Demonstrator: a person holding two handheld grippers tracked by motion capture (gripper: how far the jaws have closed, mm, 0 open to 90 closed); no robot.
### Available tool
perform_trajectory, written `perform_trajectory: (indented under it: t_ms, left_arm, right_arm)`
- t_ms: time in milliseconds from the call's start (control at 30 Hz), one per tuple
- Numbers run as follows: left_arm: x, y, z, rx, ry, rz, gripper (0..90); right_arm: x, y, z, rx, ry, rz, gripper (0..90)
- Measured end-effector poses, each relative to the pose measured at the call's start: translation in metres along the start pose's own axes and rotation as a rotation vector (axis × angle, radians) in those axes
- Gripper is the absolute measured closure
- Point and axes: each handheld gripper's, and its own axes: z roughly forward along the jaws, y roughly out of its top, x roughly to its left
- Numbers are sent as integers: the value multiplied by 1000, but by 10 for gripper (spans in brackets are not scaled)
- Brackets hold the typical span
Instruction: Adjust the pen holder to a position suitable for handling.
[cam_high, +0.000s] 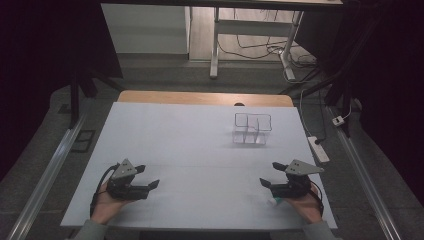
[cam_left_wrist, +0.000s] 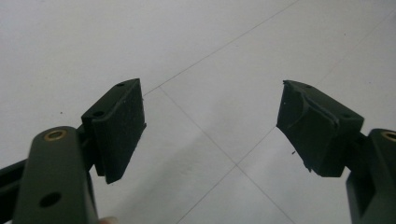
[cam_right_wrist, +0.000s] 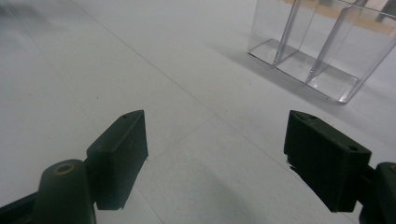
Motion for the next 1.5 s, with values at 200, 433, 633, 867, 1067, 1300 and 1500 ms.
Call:
perform_trajectory:
  t_ms: [200,433,633,867,1067,1300,1500]
  left_arm:
    - [0,-1,-2,-2,4,-3,233]
    - [-1,-1,-3,-3,7,1,233]
    - [-2,-2,-2,1,12,3,233]
    - [-2,-2,-2,4,13,9,233]
    - [-2,-2,-2,7,14,12,233]
    - [-5,0,2,14,3,19,229]
    - [-4,-2,-1,10,10,12,230]
  right_arm:
    - [0,0,0,-4,-9,-1,219]
    - [1,2,2,-3,-3,3,230]
    - [0,2,2,-8,-7,15,231]
    - [0,5,2,-16,-4,27,234]
    - [-1,13,4,-19,-10,34,239]
    - [-9,22,7,-25,-16,57,251]
    - [-18,28,7,-17,-39,71,256]
